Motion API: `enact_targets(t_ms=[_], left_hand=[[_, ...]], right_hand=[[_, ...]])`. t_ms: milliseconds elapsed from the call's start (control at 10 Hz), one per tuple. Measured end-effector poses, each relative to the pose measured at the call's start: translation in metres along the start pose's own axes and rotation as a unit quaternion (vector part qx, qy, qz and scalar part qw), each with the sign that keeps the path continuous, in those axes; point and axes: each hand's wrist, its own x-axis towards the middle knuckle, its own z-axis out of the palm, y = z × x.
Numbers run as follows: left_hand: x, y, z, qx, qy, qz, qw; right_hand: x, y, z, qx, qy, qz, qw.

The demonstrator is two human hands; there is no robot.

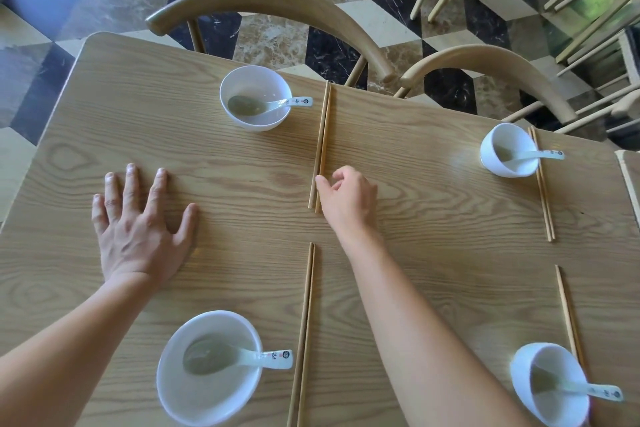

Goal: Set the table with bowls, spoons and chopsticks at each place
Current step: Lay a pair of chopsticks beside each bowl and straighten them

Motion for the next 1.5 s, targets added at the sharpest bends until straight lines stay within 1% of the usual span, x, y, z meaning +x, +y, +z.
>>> enact_targets(t_ms=[100,200,400,800,1200,1500], left_hand=[[0.0,-0.001,0.0,-0.001,0.0,0.001,1.0],[0.0,-0.001,0.0,-0.003,-0.001,0.0,1.0],[0.0,0.0,0.0,-0.007,-0.002,0.002,1.0],[0.0,-0.001,-0.001,-0.006,0.001,0.004,1.0],[-0.001,-0.001,0.0,-0.004,-0.001,0.003,1.0],[-0.001,0.0,-0.001,-0.001,-0.003,-0.001,1.0]], right_hand=[[0.01,-0.002,0.008,-0.031,-0.028,0.017,0.999],[0.013,0.0,0.017,-0.031,-0.041,0.028,0.998],[0.009,0.007,0.022,0.031,-0.063,0.056,0.996],[0.011,0.011,0.024,0.059,-0.055,0.064,0.995],[0.01,0.013,0.029,0.05,-0.051,0.062,0.996],[0.003,0.026,0.013,0.055,-0.058,0.069,0.994]])
